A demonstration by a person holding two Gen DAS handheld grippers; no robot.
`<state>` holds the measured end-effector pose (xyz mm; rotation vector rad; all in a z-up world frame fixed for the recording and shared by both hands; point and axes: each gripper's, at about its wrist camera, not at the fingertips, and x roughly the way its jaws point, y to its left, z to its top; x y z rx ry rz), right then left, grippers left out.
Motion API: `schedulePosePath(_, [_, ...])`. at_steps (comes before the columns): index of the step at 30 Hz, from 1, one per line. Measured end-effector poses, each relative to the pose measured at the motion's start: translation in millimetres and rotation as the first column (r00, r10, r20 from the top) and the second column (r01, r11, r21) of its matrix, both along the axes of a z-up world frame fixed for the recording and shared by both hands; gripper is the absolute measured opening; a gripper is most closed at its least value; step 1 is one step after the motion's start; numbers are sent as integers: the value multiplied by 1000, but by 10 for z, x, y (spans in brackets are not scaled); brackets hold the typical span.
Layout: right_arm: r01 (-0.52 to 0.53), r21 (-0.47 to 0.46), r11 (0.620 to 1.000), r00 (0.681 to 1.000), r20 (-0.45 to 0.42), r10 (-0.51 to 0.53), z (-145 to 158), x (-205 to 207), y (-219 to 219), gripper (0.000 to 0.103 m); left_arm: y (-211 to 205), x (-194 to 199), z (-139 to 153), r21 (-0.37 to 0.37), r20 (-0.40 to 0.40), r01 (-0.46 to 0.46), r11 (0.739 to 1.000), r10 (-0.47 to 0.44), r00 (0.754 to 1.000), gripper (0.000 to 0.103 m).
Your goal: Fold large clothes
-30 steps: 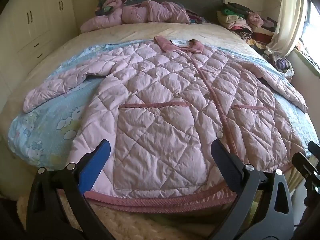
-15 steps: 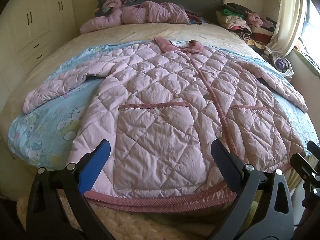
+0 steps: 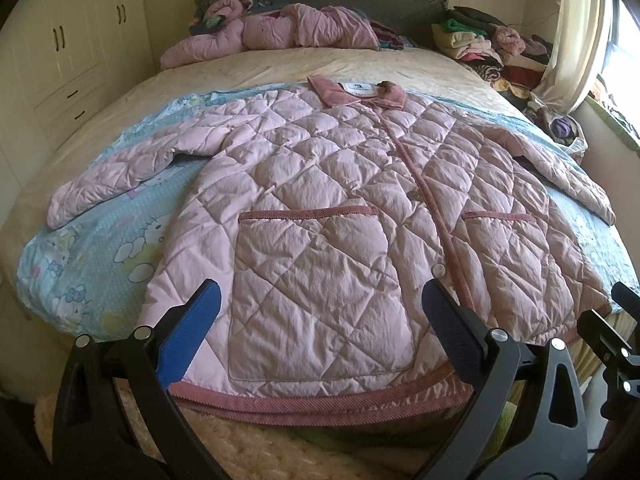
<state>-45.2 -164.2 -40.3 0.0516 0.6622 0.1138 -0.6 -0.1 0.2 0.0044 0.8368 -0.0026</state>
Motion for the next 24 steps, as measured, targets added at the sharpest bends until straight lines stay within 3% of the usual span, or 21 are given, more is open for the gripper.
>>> schedulePosePath(24, [-12, -5, 1000, 1000, 2, 12, 13, 11, 53, 99, 0, -1, 1, 2, 3, 0, 1000, 0, 1000, 94])
